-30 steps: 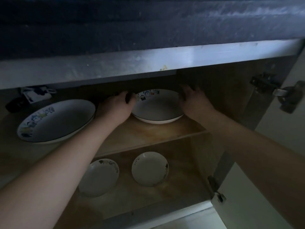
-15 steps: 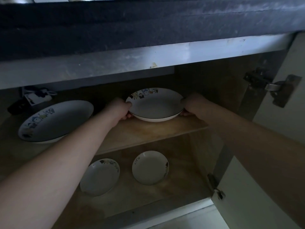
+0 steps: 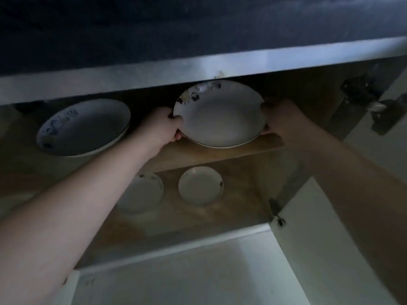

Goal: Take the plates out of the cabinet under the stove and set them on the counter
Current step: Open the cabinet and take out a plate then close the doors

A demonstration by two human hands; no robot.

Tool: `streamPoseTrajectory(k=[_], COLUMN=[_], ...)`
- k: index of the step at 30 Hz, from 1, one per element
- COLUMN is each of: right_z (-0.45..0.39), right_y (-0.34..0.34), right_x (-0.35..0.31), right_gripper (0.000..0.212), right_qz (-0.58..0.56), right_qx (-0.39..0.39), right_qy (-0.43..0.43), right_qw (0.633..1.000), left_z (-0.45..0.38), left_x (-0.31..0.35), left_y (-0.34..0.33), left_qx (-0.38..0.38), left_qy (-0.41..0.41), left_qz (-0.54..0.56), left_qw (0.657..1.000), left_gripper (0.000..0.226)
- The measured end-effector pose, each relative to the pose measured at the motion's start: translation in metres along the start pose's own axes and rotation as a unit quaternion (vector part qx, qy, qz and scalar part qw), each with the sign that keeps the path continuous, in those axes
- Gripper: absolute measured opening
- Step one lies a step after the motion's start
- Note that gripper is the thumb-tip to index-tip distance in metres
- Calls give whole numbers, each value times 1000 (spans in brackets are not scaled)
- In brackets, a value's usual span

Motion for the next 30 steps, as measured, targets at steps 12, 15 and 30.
streamPoseTrajectory(k=[12,15,30], right_z=[106,145,298], right_y=[39,61,229], right_x=[14,17,-11], right_gripper=[28,26,26], right_qz=[-212,-223,-196], right_qx=[-25,-56,-173], right_qy=[-101,-121,-118], right_qw=[972,966,958], left_z=[120,158,346], left_x=[25,40,169], left_y=[39,45,132], left_qx=[-51,-63,-75], left_qy=[125,140,248], left_qz=[-20,-40,1], left_qw=[991,987,966], left_gripper=[18,16,26])
Point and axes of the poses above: each hand's wrist, its own z-axis away from the middle knuckle, its own y-axis out of the back of the hand, x = y × z, the point moved 2 cm from there along -z, towards the middle knuckle, and after that the axes turned 5 degrees about x, right-handed, at the moved point
